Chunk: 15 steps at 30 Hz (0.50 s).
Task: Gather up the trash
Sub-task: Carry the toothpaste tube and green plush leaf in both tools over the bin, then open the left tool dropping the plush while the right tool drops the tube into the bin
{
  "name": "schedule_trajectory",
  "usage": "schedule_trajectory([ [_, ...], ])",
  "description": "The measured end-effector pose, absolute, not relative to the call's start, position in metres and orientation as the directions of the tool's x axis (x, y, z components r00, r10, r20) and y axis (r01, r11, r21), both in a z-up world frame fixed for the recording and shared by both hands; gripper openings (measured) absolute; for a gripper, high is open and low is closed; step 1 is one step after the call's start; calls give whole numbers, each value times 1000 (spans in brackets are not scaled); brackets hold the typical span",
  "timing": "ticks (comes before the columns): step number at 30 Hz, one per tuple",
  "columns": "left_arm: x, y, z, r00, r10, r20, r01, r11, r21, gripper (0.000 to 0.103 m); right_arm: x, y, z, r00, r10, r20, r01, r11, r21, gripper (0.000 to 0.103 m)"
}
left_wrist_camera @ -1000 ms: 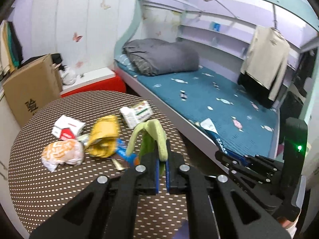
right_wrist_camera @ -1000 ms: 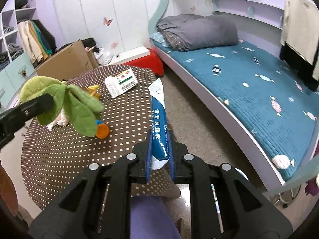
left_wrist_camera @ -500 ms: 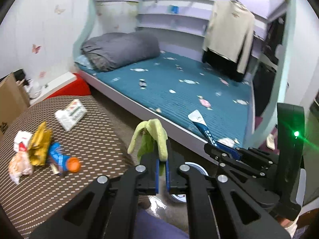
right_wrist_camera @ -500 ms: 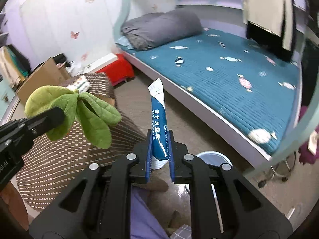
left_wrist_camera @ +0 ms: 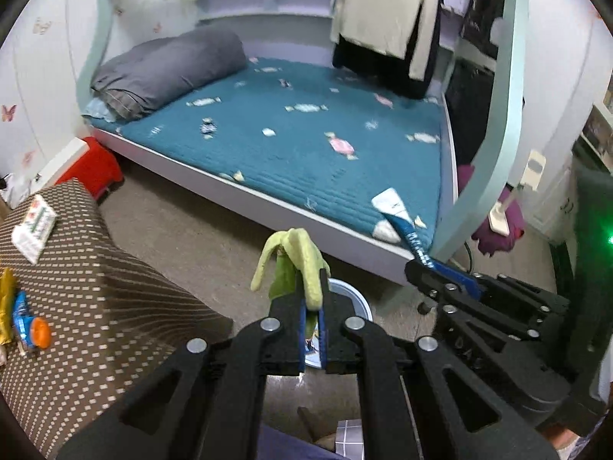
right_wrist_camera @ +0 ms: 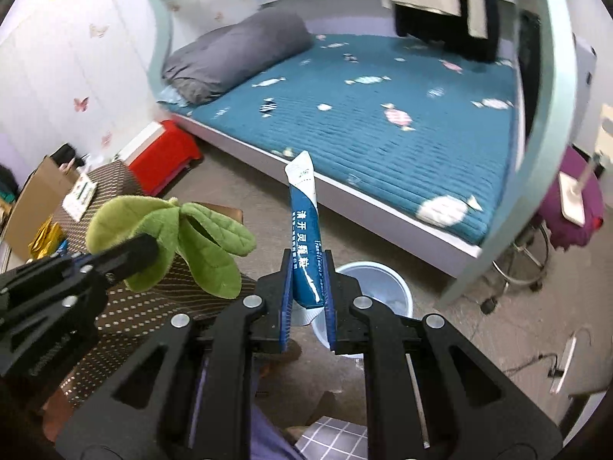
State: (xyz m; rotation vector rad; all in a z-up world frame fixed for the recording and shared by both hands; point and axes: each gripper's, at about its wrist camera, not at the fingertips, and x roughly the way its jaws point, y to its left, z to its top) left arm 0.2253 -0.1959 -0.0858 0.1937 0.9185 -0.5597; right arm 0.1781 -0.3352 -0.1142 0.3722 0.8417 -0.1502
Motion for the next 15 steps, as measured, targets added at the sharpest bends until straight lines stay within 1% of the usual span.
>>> schedule_trajectory([
  [5, 233, -225, -118, 410, -337, -848, 563, 824, -55, 5, 172, -361, -134, 631, -8, -776, 351, 895, 276, 14],
  [15, 247, -266, -172, 312, -277, -909, 607, 794, -33, 5, 167, -389, -175, 554, -18, -832, 448, 849, 280, 14],
])
